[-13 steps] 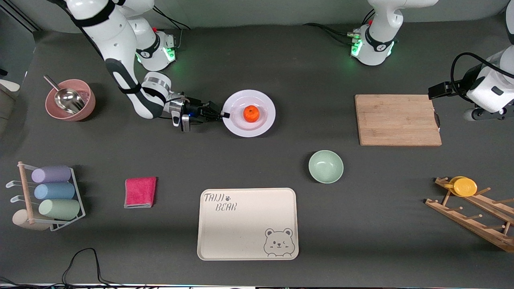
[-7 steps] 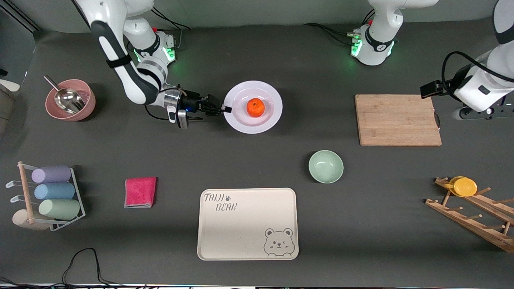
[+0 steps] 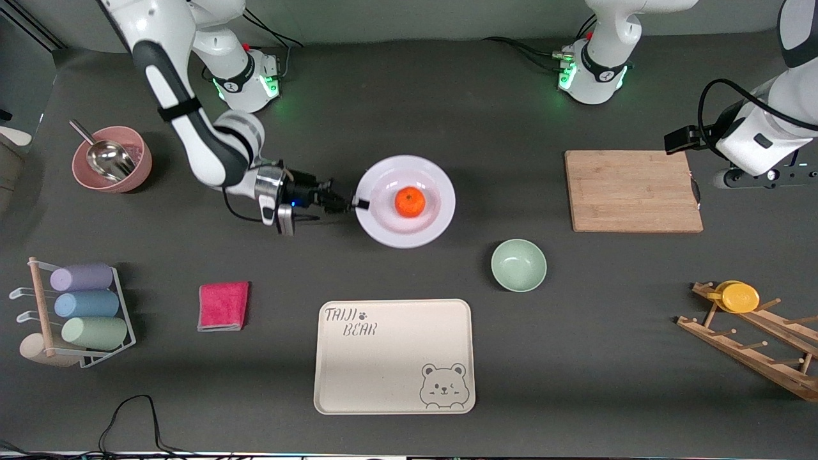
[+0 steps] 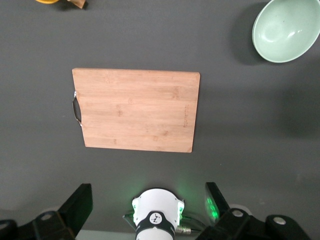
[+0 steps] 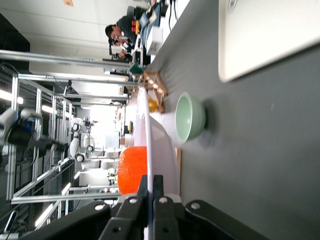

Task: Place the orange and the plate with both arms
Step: 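Slide the plate with the right gripper onto the cream bear tray, then set the plate down on the tray and open the right gripper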

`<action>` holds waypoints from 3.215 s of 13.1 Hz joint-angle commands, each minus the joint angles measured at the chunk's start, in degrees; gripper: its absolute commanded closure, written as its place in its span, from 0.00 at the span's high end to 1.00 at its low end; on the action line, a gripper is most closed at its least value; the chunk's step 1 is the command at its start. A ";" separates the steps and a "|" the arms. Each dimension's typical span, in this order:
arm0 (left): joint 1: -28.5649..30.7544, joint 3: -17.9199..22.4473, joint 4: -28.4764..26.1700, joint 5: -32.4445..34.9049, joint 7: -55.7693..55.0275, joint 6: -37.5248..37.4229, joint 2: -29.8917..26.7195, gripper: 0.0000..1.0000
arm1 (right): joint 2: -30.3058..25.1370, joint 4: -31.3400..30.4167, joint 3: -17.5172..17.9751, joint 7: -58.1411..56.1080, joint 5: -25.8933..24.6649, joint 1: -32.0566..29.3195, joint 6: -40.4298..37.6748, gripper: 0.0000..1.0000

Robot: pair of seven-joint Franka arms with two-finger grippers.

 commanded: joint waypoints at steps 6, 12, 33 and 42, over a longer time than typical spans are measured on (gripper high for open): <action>0.00 0.46 3.21 0.69 -0.28 -4.80 -0.70 1.00 | 29.85 43.86 -5.88 15.86 -14.41 -0.41 -0.80 0.00; -0.18 0.20 3.39 0.78 -0.11 -5.94 -0.79 1.00 | 42.78 63.14 -7.63 23.79 -17.84 -0.32 -0.72 0.00; -0.80 -1.29 8.57 0.34 -0.11 -6.12 -0.09 1.00 | 49.04 63.59 -8.78 21.15 -19.60 -0.23 -0.54 0.49; -0.80 -3.93 10.86 -0.18 0.07 -5.50 1.67 1.00 | 39.30 58.25 -14.05 30.88 -38.89 -0.67 -0.89 0.71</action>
